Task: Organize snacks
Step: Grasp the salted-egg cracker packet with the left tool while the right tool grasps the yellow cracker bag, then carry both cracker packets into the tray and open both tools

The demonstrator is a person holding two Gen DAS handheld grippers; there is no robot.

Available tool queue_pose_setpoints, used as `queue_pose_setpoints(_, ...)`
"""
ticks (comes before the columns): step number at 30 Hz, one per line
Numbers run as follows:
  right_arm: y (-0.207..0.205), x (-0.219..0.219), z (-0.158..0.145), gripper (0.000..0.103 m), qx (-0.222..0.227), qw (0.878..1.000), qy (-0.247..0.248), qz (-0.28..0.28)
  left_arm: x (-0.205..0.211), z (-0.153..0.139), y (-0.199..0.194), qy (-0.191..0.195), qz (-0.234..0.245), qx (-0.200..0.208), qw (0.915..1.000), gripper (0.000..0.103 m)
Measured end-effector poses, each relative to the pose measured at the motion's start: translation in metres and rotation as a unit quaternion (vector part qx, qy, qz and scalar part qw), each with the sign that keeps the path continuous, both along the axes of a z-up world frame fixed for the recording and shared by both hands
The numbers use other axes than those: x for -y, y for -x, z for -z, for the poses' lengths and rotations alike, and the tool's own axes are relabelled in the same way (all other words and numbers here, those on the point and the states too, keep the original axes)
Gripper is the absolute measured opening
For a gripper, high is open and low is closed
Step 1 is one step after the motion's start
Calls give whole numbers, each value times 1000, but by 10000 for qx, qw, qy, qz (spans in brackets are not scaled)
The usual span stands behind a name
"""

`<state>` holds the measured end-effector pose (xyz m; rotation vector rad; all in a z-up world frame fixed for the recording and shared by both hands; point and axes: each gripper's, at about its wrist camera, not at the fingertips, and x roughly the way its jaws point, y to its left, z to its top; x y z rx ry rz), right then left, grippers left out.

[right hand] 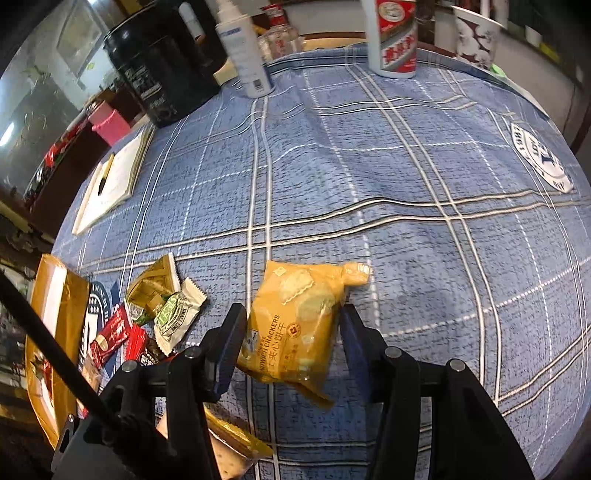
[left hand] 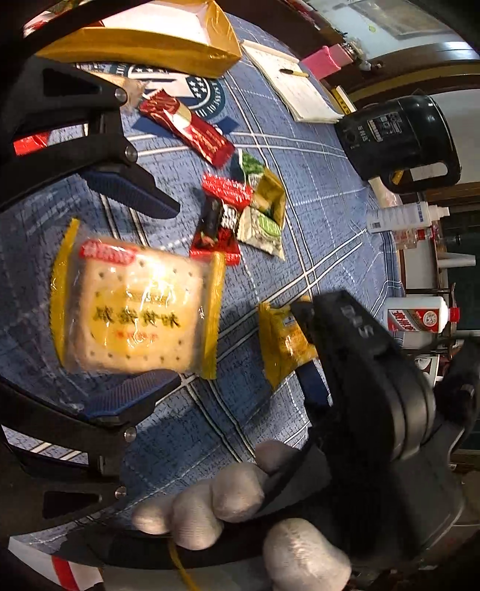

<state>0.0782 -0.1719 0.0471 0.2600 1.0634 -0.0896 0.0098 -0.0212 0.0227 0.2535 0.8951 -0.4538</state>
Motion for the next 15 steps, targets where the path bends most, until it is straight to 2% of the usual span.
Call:
queue_pose_setpoints(4, -1, -5, 5, 53, -83, 9997, 178, -111, 6, 16, -2, -166, 48, -171, 9997, 83)
queue_pose_setpoints(6, -1, -5, 8, 51, -43, 9996, 216, -159, 2, 17, 2, 54, 40, -168, 9998, 71)
queue_pose_setpoints(8, 2, -6, 8, 44, 26, 9993, 296, -223, 0, 15, 2, 84, -10, -187, 9998, 70)
queue_pose_setpoints(12, 16, -8, -1, 44, 271, 9984, 402, -303, -9, 8, 10, 298, -155, -143, 9993, 70)
queue_pose_setpoints(15, 30, -13, -16, 44, 513, 9967, 481, -416, -22, -10, 23, 598, -298, -36, 9978, 70)
